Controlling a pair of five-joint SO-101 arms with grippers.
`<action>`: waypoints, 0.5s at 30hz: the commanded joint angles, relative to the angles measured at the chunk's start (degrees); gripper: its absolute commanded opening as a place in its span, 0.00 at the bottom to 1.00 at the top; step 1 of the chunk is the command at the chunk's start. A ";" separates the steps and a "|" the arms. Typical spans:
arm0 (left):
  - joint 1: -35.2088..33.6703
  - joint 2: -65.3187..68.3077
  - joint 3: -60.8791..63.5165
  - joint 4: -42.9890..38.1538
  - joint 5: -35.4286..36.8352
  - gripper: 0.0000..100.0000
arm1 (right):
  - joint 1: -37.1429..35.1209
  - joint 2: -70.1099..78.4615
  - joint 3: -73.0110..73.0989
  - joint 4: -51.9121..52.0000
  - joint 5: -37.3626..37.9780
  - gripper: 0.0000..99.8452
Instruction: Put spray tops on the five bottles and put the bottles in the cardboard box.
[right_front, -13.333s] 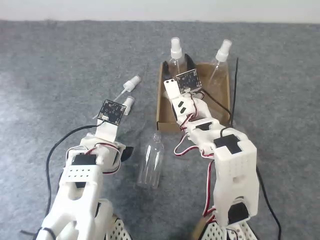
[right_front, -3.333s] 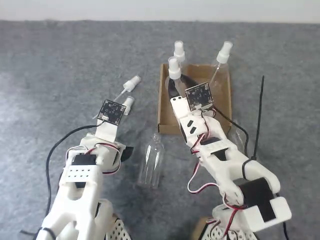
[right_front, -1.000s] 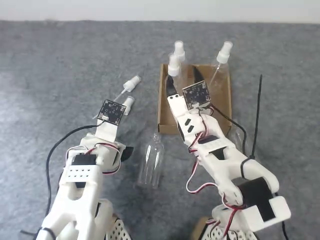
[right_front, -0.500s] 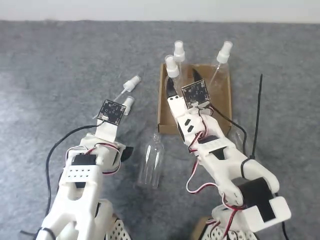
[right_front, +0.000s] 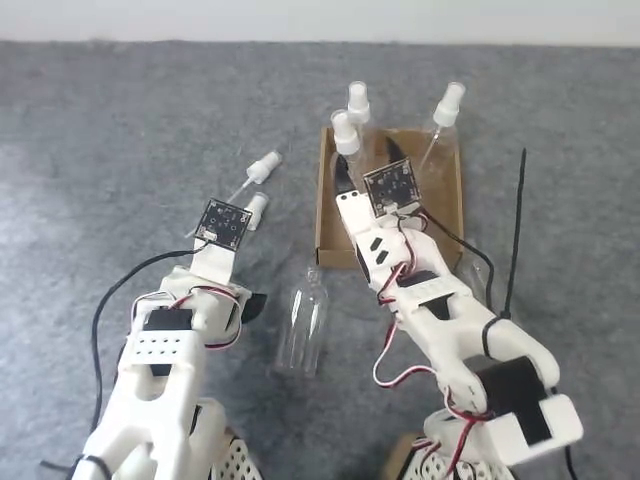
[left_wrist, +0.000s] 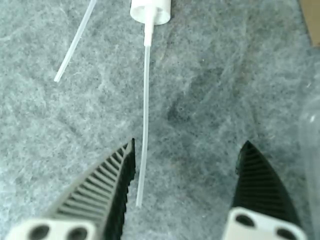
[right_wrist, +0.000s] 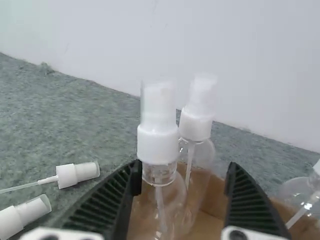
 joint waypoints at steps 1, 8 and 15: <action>0.18 -1.85 -0.31 0.18 -0.62 0.31 | -0.84 -6.02 0.88 0.66 0.88 0.23; 0.18 -1.85 -0.31 0.18 -0.62 0.31 | -1.10 -7.69 0.88 5.49 0.53 0.23; 0.18 -1.85 -0.31 0.18 -0.62 0.31 | -0.66 -7.78 1.14 5.76 0.53 0.23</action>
